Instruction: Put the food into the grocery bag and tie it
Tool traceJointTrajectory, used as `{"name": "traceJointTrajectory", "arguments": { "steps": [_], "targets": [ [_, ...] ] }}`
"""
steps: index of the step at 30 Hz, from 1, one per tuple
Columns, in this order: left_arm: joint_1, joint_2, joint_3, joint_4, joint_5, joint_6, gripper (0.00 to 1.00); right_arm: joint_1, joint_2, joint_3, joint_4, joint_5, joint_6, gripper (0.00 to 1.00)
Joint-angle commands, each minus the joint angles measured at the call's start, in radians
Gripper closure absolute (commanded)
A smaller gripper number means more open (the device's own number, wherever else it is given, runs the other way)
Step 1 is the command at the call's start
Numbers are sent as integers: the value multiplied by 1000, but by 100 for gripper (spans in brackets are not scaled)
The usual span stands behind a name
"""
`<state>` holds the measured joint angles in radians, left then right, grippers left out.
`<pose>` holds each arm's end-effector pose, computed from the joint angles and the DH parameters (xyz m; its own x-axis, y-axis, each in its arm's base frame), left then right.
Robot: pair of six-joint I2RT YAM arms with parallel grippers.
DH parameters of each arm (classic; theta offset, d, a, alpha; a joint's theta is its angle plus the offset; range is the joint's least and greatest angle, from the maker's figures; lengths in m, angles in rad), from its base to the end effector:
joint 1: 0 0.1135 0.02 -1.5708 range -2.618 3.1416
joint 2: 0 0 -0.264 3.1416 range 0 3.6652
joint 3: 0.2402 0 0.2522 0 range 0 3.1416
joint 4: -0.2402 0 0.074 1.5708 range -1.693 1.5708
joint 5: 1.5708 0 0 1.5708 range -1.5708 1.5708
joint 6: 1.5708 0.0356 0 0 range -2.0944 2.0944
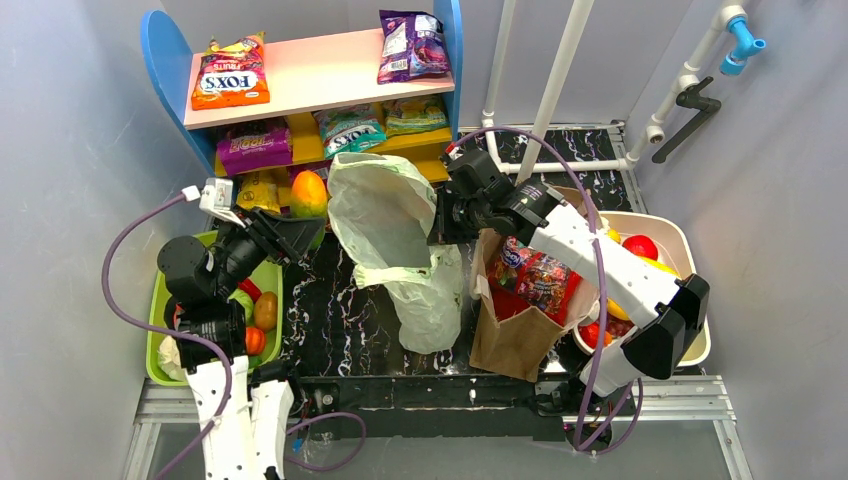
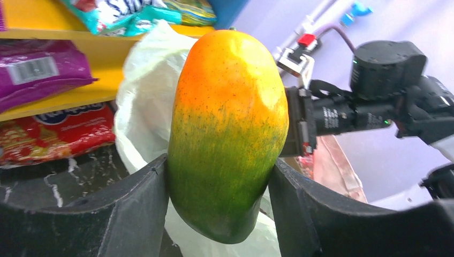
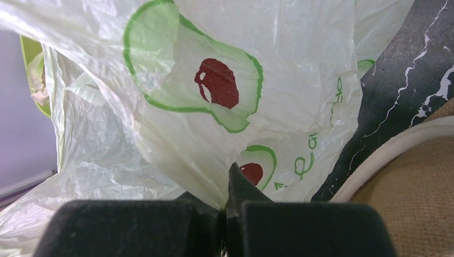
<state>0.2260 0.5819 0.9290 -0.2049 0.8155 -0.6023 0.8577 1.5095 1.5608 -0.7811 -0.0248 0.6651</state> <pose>0.1099 -0.0013 0.4123 -0.1971 -0.4438 -0.8742 0.5305 0.7016 -0.4758 0.2133 0.2479 0.3764 -0.8173 -0.0018 -0.5762 -0.3353 0.8148 0.4730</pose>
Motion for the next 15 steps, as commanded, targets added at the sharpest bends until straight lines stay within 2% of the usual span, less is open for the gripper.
{"name": "traceJointTrajectory", "arguments": {
  "steps": [1,3,11,15],
  "targets": [
    [-40,47,-12,92,116,-15,100,4,3,19,41,-12,13,99],
    [-75,80,-7,103,89,-11,100,4,3,19,43,-12,15,99],
    [-418,231,18,197,-180,51,100,4,1,22,38,-14,19,99],
    [-472,275,23,196,-270,62,100,4,-9,19,30,-9,17,99]
  ]
}}
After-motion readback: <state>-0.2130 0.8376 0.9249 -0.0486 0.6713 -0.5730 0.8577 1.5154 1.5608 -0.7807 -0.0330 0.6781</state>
